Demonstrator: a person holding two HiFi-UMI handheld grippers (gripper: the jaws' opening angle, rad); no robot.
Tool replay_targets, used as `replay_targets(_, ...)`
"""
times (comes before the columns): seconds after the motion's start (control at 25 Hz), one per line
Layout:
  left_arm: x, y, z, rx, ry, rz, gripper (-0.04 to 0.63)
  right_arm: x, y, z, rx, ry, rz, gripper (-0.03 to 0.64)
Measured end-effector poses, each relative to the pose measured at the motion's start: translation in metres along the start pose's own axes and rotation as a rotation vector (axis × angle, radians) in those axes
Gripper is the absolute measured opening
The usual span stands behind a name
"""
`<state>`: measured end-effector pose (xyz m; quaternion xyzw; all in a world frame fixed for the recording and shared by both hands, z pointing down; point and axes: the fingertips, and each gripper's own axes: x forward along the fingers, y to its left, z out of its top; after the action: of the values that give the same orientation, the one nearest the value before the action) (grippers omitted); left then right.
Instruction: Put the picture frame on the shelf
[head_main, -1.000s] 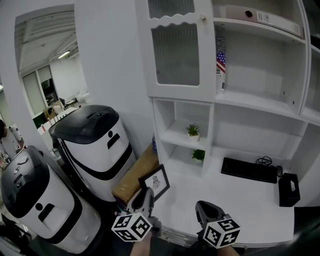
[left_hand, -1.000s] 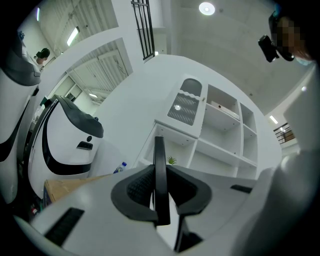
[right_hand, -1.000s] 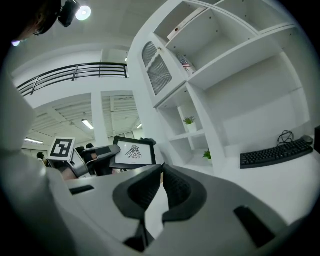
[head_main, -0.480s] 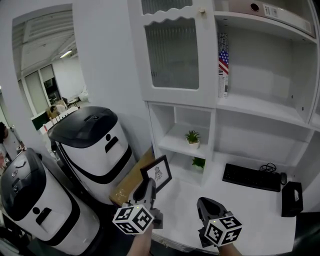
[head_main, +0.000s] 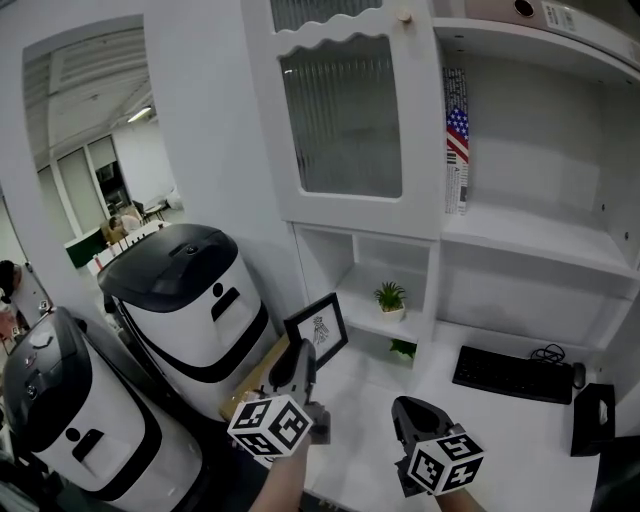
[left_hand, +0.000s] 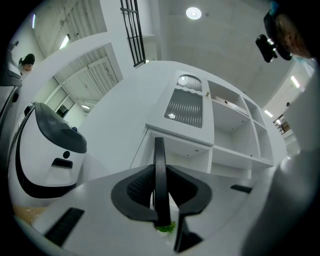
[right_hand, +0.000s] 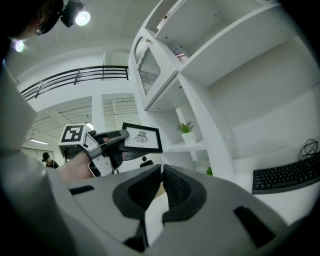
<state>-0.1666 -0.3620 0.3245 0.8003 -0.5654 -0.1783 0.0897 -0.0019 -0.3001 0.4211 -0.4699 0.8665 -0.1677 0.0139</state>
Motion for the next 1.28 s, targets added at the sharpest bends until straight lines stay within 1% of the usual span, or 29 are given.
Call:
replay_targets(0.12, 0.017, 0.003, 0.008, 0.014, -0.017, 0.001, 0.066, 0.012, 0.001, 0.009, -0.019, -0.005, 0.017, 0.003)
replay_targets(0.24, 0.034, 0.008, 0.014, 0.01, -0.039, 0.01, 0.066, 0.023, -0.001, 0.017, -0.033, -0.005, 0.025, 0.003)
replay_targets(0.44, 0.059, 0.018, 0.017, -0.003, -0.074, 0.007, 0.066, 0.036, -0.005, 0.021, -0.021, -0.01, 0.027, 0.003)
replay_targets(0.68, 0.086, 0.031, 0.009, -0.013, -0.082, 0.026, 0.066, 0.047, -0.015, 0.022, -0.023, 0.0, 0.008, 0.003)
replay_targets(0.8, 0.1, 0.034, 0.003, -0.018, -0.081, 0.022, 0.066, 0.051, -0.021, 0.017, -0.012, 0.01, -0.003, 0.003)
replay_targets(1.0, 0.12, 0.034, 0.0, 0.011, -0.083, 0.013, 0.066, 0.055, -0.03, 0.013, -0.001, 0.017, -0.022, 0.003)
replay_targets(1.28, 0.136, 0.042, -0.002, 0.044, -0.102, 0.033, 0.066, 0.055, -0.041, 0.009, 0.017, 0.027, -0.045, 0.003)
